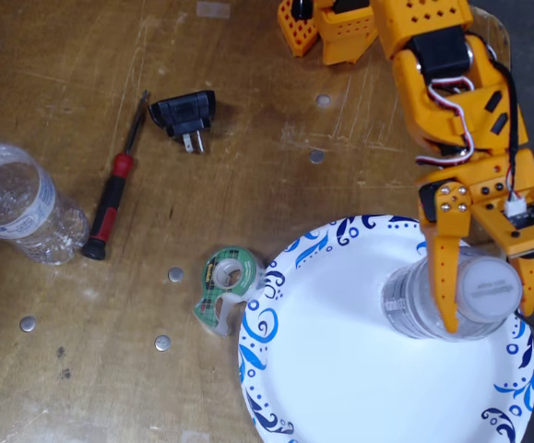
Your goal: Move the bottles to the plate
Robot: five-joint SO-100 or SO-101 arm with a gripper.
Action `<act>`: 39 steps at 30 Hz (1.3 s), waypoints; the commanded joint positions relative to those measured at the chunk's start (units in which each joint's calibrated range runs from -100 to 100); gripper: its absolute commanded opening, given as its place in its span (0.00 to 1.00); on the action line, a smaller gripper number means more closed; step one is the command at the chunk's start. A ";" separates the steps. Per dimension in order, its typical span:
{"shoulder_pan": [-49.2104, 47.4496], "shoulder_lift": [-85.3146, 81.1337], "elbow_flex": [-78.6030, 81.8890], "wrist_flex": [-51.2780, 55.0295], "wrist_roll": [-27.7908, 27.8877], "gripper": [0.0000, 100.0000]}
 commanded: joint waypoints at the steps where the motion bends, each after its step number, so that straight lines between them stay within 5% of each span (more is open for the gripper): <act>1: 0.44 0.81 -0.59 -2.71 -1.98 0.01; 22: 5.72 -7.28 16.52 -22.47 0.73 0.01; 39: 5.29 -12.51 20.85 -21.69 2.19 0.01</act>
